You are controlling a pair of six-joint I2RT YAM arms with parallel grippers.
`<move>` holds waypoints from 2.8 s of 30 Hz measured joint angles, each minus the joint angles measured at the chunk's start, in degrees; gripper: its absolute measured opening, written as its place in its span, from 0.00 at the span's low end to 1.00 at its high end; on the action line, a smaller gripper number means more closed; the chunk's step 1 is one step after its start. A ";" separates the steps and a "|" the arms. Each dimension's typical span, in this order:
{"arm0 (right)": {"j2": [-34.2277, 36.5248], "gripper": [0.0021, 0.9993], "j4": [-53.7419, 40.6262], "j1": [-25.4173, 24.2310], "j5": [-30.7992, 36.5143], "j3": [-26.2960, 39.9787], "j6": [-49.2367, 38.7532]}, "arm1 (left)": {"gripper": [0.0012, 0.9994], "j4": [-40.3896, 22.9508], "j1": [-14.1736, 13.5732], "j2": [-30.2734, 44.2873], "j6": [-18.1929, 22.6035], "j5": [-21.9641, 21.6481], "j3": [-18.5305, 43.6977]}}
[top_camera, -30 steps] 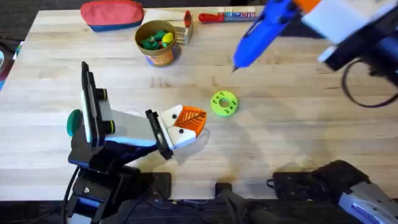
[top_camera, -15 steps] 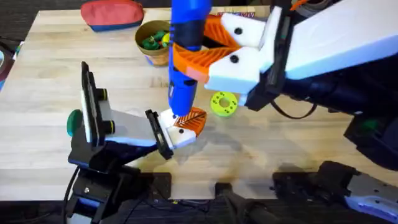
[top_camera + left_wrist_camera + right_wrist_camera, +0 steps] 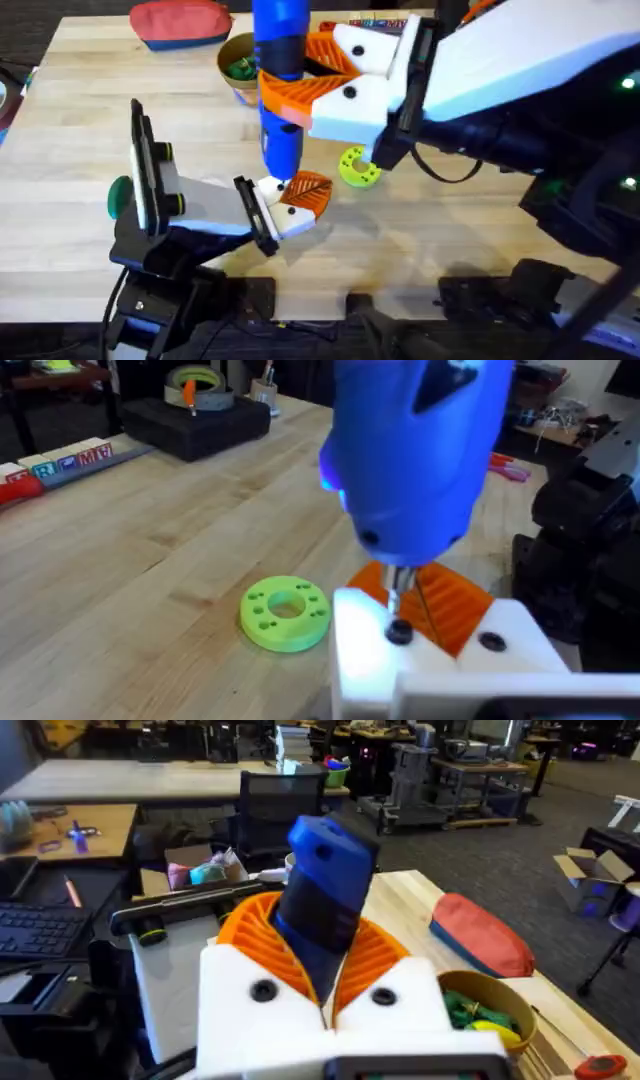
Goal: Pick up the gripper from the table and insert it into the empty holder that is missing its gripper. Then pick up a screw, insert it into the mounting hole, and use the screwdriver to tighten it. Finally, clean up the table by picking up the vegetable and placing it into the bucket.
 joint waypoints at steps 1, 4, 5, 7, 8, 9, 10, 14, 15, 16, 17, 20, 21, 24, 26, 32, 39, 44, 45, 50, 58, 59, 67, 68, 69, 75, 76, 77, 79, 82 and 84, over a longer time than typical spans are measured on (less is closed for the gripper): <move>0.12 0.00 -0.02 0.00 0.00 0.00 -0.01 | 0.01 0.00 0.00 0.02 0.00 0.00 0.00; 0.25 0.00 0.01 0.00 0.00 0.00 0.00 | 0.01 0.00 0.00 0.01 0.00 0.00 0.00; 0.25 0.00 0.06 0.00 0.00 0.00 0.01 | 0.01 0.00 0.00 0.00 0.00 0.00 0.00; 0.25 0.00 0.35 0.03 0.00 0.00 0.21 | 0.01 0.00 0.00 0.02 0.00 0.00 0.00; 0.23 0.00 0.56 0.15 0.02 0.00 0.49 | 0.01 0.00 0.00 0.00 0.00 0.00 0.00; 0.25 0.00 0.78 0.26 0.02 -0.02 0.85 | 0.01 0.00 0.00 0.00 0.00 0.00 0.00; 0.25 0.00 0.98 0.44 0.02 0.00 1.15 | 0.01 0.00 0.00 0.00 0.00 0.00 0.00; 0.25 0.00 1.25 1.00 0.00 0.00 1.91 | 0.01 0.00 0.00 0.00 0.00 0.00 0.00; 0.25 0.00 1.22 1.05 0.00 0.00 2.00 | 0.01 0.00 0.00 0.02 0.00 0.00 0.00; 0.25 0.00 1.25 1.09 0.00 0.00 2.18 | 0.01 0.00 0.00 0.02 0.00 0.00 0.00; 0.23 0.00 1.27 1.09 0.00 0.00 2.31 | 0.01 0.00 0.00 0.02 0.00 0.00 0.00; 0.42 0.00 1.35 1.09 0.02 0.00 2.39 | 0.01 0.00 0.00 0.02 0.00 0.00 0.00; 0.70 0.00 1.50 1.09 0.02 0.00 2.39 | 0.01 0.00 0.00 0.00 0.00 0.00 0.00; 1.85 0.00 1.73 1.09 0.02 0.00 2.35 | 0.01 0.00 0.00 0.02 0.00 0.00 0.00; 2.62 0.00 2.00 1.09 0.04 -0.02 2.35 | 0.01 -0.01 0.00 0.00 -0.01 0.00 0.00; 2.85 0.00 3.44 1.09 0.04 -0.01 1.19 | 0.01 0.00 0.00 0.01 0.00 0.00 0.00; 2.85 0.00 4.63 1.09 0.04 -0.02 0.82 | 0.01 0.00 0.00 0.00 0.00 0.00 0.00; 2.85 0.00 4.68 1.09 0.02 -0.02 0.82 | 0.01 0.00 0.00 0.02 0.00 0.00 0.00; 2.85 0.00 4.68 1.09 0.04 -0.02 0.84 | 0.01 0.00 0.00 0.02 0.00 0.00 0.00; 2.82 0.00 4.68 1.09 0.04 -0.01 0.82 | 0.01 0.00 0.00 0.02 0.00 0.00 0.00; 2.78 0.00 4.48 1.09 0.04 -0.02 0.82 | 0.01 0.00 0.00 0.02 0.00 0.00 0.00; 2.78 0.00 4.44 1.09 0.04 -0.02 0.82 | 0.01 0.00 0.00 0.02 0.00 0.00 0.00; 2.78 0.00 4.11 1.09 0.04 -0.02 0.82 | 0.01 0.00 0.00 0.02 0.00 0.00 0.00; 2.78 0.00 4.11 1.09 0.04 -0.02 0.82 | 0.01 0.00 0.00 0.01 0.00 0.00 0.00; 2.78 0.00 4.11 1.09 0.02 -0.02 0.82 | 0.01 0.00 0.00 0.02 0.00 0.00 0.00; 2.78 0.00 4.11 1.09 0.03 -0.02 0.84 | 0.01 0.00 0.00 0.00 0.00 0.00 0.00; 2.78 0.00 4.11 1.09 0.02 -0.02 0.84 | 0.01 0.00 0.00 0.02 0.00 0.00 0.00; 2.78 0.00 4.11 1.09 0.03 -0.02 0.84 | 0.01 0.00 0.00 0.01 0.00 0.00 0.00; 2.78 0.00 4.11 1.09 0.02 -0.02 0.84 | 0.01 0.00 0.00 0.01 0.00 0.00 0.00; 2.78 0.00 4.11 1.09 0.02 -0.02 0.86 | 0.01 0.00 0.00 0.00 0.00 0.00 0.00; 2.78 0.00 4.11 1.09 0.02 0.00 1.08 | 0.01 0.00 0.00 0.02 0.00 0.00 0.00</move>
